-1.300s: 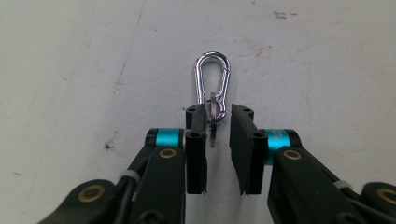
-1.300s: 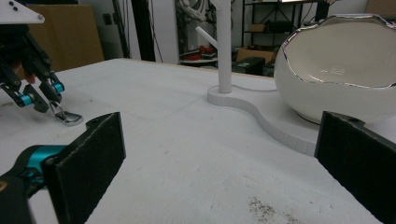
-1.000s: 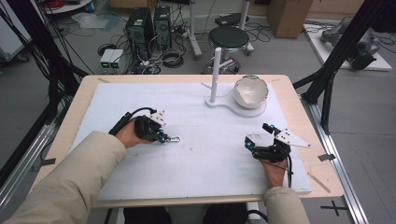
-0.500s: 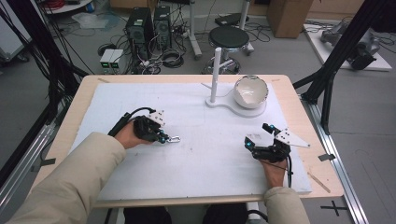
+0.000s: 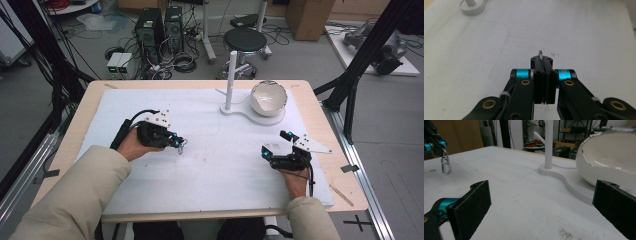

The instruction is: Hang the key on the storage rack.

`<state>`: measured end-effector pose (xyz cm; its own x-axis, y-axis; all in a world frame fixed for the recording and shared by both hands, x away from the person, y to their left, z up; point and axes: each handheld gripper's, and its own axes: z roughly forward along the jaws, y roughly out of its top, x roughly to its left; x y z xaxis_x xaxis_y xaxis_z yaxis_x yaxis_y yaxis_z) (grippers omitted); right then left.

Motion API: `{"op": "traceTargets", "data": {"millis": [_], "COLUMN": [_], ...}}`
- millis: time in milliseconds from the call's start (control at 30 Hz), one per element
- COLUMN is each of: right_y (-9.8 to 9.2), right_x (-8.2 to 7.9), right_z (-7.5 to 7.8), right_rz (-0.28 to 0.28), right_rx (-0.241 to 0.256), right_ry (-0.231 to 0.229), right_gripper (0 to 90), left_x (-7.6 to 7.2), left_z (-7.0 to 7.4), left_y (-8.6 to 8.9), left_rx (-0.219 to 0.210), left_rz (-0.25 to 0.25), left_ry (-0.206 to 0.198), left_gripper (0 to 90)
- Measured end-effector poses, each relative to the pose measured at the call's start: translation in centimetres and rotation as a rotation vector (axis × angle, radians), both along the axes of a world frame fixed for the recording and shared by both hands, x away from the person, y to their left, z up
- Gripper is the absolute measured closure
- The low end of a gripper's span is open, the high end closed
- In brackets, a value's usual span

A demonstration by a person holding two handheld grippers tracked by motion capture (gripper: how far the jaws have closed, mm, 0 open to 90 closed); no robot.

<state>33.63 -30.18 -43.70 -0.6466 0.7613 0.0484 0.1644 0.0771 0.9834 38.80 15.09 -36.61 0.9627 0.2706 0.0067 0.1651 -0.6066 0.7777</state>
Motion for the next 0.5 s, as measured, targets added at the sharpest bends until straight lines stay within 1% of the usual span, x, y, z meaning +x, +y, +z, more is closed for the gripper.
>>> {"op": "traceTargets", "data": {"millis": [33,67,100,133,167,200,233,267,300,333,367,400,433,467,500], "right_y": [0.0,0.2,0.2,0.4,0.6,0.6,1.1,1.3,1.3,1.8,1.8,2.3,2.6,2.8,3.1], "right_x": [0.0,0.1,0.1,0.3,0.4,0.4,0.7,0.9,0.9,1.2,1.2,1.6,1.9,2.1,2.2], "right_z": [0.0,1.0,1.0,2.3,2.9,2.9,4.2,4.8,4.8,5.8,5.8,6.6,7.0,7.5,7.9], "right_rz": [0.0,0.019,0.019,0.057,0.074,0.074,0.113,0.137,0.137,0.174,0.174,0.225,0.253,0.277,0.298], "right_rx": [0.0,0.002,0.002,-0.001,-0.005,-0.005,-0.013,-0.016,-0.016,-0.022,-0.022,-0.015,-0.009,-0.01,-0.014], "right_ry": [0.0,-0.02,-0.02,-0.047,-0.059,-0.059,-0.071,-0.077,-0.077,-0.076,-0.076,-0.062,-0.055,-0.052,-0.058], "right_gripper": [0.9,0.9,0.9,0.9,0.9,0.9,0.9,0.9,0.9,0.9,0.9,0.9,0.9,0.9,0.9], "left_x": [0.0,-0.1,-0.1,-0.1,-0.2,-0.2,-0.3,-0.4,-0.4,-0.4,-0.5,-0.6,-0.6,-0.6,-0.6], "left_z": [0.0,0.4,0.4,0.6,0.8,1.0,1.3,1.4,1.4,1.6,1.7,1.9,1.9,2.2,2.2], "left_y": [0.0,0.2,0.2,0.3,0.3,0.3,0.4,0.4,0.4,0.5,0.4,0.4,0.4,0.4,0.4], "left_rx": [0.0,-0.046,-0.046,-0.068,-0.094,-0.123,-0.153,-0.165,-0.165,-0.181,-0.203,-0.232,-0.232,-0.269,-0.269], "left_rz": [0.0,0.005,0.005,0.003,0.002,0.005,-0.006,-0.004,-0.004,-0.009,-0.011,-0.017,-0.017,-0.027,-0.027], "left_ry": [0.0,0.006,0.006,0.006,0.009,0.01,0.011,0.01,0.01,0.012,0.017,0.019,0.019,0.022,0.022], "left_gripper": [88.5,88.4,88.8,88.8,88.8,88.8,88.8,88.9,88.9,88.9,88.9,88.9,88.9,88.9,88.9]}}
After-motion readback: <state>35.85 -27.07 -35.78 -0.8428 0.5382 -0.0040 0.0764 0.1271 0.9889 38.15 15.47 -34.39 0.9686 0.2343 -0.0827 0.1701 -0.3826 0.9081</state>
